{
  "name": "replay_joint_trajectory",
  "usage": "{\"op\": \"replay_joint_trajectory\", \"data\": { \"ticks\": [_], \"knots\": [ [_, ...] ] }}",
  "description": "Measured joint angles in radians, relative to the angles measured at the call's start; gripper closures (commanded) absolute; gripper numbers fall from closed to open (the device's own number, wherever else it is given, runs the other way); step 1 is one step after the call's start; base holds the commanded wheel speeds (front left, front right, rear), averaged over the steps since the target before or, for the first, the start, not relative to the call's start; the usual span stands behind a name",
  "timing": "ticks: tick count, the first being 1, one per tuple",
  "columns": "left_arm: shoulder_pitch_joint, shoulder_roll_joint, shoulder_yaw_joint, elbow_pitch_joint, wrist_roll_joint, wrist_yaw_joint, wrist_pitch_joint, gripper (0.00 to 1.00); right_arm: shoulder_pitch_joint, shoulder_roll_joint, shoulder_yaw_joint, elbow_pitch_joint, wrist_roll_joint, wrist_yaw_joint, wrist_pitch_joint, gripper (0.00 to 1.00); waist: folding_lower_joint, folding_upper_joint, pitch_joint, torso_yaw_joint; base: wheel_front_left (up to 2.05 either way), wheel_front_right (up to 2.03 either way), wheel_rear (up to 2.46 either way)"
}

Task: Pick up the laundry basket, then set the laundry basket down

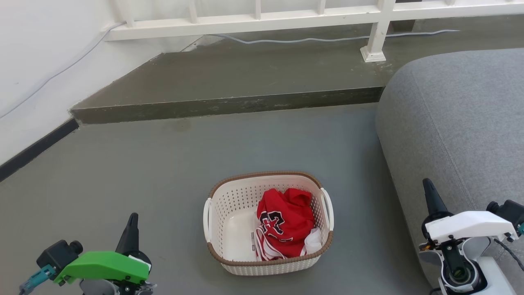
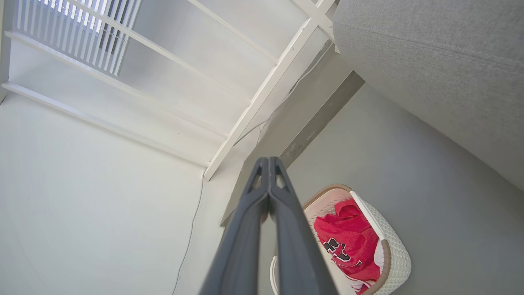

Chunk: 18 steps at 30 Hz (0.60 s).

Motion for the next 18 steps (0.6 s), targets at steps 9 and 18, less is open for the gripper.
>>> {"op": "replay_joint_trajectory", "data": {
  "ticks": [9, 18],
  "knots": [
    [-0.003, 0.0, 0.029, 0.01, -0.104, -0.01, 0.022, 1.0, -0.006, 0.006, -0.031, 0.0, 0.104, 0.018, 0.028, 1.0, 0.0, 0.0, 0.0, 0.0, 0.0, 0.0, 0.0],
    [-0.013, 0.0, 0.057, 0.02, -0.203, -0.036, 0.05, 1.0, -0.008, 0.011, -0.063, 0.001, 0.21, 0.038, 0.057, 1.0, 0.0, 0.0, 0.001, 0.0, 0.0, 0.0, 0.0]
  ]
}}
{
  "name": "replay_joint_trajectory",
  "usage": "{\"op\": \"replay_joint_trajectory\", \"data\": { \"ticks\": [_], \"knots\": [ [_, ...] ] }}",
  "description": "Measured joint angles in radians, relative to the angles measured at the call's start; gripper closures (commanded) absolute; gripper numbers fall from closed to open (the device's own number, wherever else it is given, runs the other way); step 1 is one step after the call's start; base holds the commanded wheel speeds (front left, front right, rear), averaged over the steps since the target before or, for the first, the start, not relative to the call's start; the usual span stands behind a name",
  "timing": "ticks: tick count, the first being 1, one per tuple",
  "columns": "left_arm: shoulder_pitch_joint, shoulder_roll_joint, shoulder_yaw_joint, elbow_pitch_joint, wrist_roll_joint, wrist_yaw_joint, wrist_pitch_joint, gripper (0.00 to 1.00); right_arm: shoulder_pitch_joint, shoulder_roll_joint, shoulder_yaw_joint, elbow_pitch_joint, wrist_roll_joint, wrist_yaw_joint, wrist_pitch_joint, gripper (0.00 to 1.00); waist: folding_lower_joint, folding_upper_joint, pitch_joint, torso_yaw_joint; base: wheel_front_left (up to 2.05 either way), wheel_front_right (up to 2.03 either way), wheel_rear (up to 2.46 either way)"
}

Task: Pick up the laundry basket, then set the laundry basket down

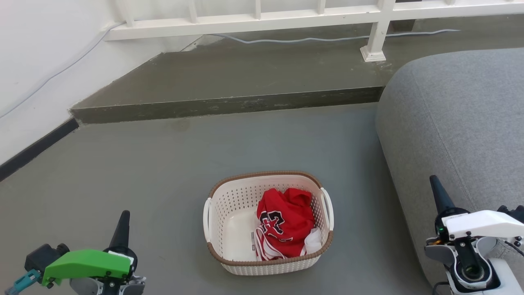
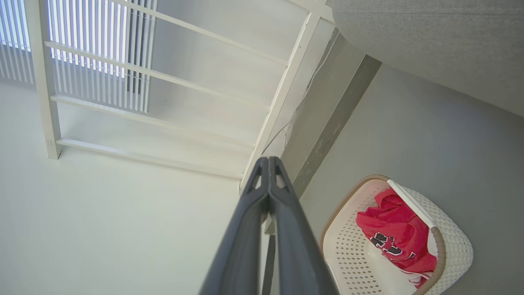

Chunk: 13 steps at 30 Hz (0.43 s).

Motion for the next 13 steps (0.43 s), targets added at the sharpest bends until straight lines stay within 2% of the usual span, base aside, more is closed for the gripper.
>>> {"op": "replay_joint_trajectory", "data": {
  "ticks": [13],
  "knots": [
    [-0.012, 0.0, 0.039, 0.007, -0.154, -0.027, 0.033, 1.0, -0.012, 0.005, -0.047, 0.001, 0.146, 0.025, 0.039, 1.0, 0.0, 0.0, 0.001, 0.0, 0.0, 0.0, 0.0]
  ]
}}
